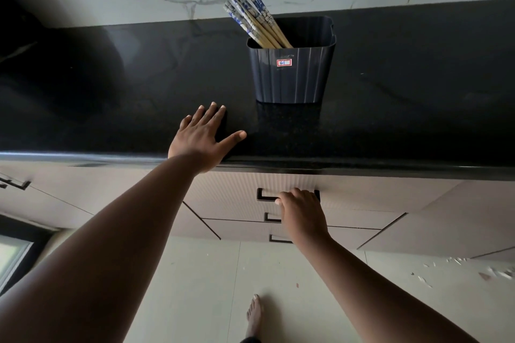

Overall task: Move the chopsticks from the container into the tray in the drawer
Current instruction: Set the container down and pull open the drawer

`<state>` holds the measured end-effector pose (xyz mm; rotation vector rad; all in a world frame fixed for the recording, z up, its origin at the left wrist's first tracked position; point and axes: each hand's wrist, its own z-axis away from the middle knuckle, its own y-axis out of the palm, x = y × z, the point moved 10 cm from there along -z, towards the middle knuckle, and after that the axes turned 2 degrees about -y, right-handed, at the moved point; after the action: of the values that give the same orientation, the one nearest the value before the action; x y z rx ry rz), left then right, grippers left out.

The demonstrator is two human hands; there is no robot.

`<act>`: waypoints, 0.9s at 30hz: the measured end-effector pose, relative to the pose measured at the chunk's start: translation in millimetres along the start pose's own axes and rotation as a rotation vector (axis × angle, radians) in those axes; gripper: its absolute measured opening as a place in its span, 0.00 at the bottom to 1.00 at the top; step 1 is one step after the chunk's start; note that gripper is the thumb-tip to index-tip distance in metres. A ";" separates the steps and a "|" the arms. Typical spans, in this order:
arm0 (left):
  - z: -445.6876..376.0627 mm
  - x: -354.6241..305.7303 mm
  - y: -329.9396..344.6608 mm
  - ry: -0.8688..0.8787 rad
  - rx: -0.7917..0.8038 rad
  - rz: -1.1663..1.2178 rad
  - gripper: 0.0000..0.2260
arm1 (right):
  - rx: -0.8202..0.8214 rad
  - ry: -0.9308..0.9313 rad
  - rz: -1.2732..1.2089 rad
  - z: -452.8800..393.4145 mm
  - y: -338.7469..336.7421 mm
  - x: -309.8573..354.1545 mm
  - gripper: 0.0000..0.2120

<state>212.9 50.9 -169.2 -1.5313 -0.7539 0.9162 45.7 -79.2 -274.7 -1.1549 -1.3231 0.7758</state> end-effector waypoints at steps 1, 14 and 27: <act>-0.1 -0.4 -0.4 0.001 0.000 0.001 0.42 | 0.000 0.006 -0.005 2.1 2.1 -0.9 0.07; 0.9 -0.4 -0.6 -0.017 0.016 0.003 0.43 | -0.001 -0.052 -0.053 100.7 -11.3 32.4 0.15; 4.9 -2.0 1.9 -0.001 0.034 -0.012 0.40 | 0.140 -0.050 -0.012 188.1 2.9 61.3 0.14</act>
<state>207.6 51.2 -171.0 -1.4953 -0.7444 0.9160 -128.1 15.1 -280.8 -1.0217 -1.2940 0.8793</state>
